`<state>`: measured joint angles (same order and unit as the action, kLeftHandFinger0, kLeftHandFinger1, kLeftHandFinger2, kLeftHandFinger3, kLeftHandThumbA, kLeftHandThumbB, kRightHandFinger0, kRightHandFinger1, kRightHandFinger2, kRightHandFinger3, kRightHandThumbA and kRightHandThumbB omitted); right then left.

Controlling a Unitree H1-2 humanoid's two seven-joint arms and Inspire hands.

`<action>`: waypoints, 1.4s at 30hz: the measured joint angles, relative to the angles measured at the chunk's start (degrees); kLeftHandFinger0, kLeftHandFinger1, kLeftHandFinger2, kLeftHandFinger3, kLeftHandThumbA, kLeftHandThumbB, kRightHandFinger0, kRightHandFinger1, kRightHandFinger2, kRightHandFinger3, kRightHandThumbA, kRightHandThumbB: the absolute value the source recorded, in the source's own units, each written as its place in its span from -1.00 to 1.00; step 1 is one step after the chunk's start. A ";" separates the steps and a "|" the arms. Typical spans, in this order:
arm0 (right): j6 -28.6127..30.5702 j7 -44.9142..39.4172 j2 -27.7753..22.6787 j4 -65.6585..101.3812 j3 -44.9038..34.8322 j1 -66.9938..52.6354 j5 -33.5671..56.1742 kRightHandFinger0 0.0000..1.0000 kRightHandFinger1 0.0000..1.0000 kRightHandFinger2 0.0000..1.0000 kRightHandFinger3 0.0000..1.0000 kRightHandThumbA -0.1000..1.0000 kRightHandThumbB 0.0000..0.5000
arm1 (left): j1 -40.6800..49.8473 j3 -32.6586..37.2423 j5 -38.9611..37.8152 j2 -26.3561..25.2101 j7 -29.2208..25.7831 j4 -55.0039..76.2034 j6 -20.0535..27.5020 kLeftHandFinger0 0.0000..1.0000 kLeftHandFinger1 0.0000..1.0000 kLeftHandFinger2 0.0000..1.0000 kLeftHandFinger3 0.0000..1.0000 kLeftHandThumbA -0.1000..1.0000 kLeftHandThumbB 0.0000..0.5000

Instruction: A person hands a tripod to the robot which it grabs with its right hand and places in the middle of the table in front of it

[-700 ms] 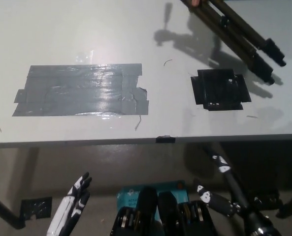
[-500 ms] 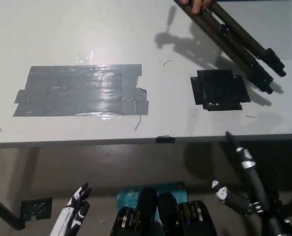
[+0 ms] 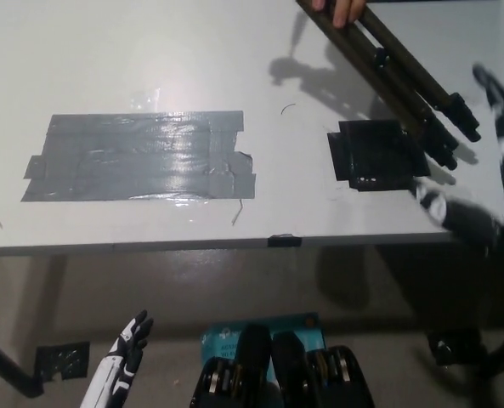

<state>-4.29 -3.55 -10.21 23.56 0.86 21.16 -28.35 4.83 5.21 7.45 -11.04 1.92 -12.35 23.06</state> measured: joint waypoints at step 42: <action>-13.09 11.54 -1.98 -68.23 10.74 37.28 -8.75 -0.68 0.10 0.75 0.62 -1.00 -0.13 | -2.61 -1.13 -0.69 0.00 0.02 -0.14 1.25 1.00 1.00 1.00 1.00 1.00 0.24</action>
<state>-17.37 7.99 -12.19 -44.66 11.60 58.44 -37.10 2.22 4.08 6.76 -11.04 1.94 -12.49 24.31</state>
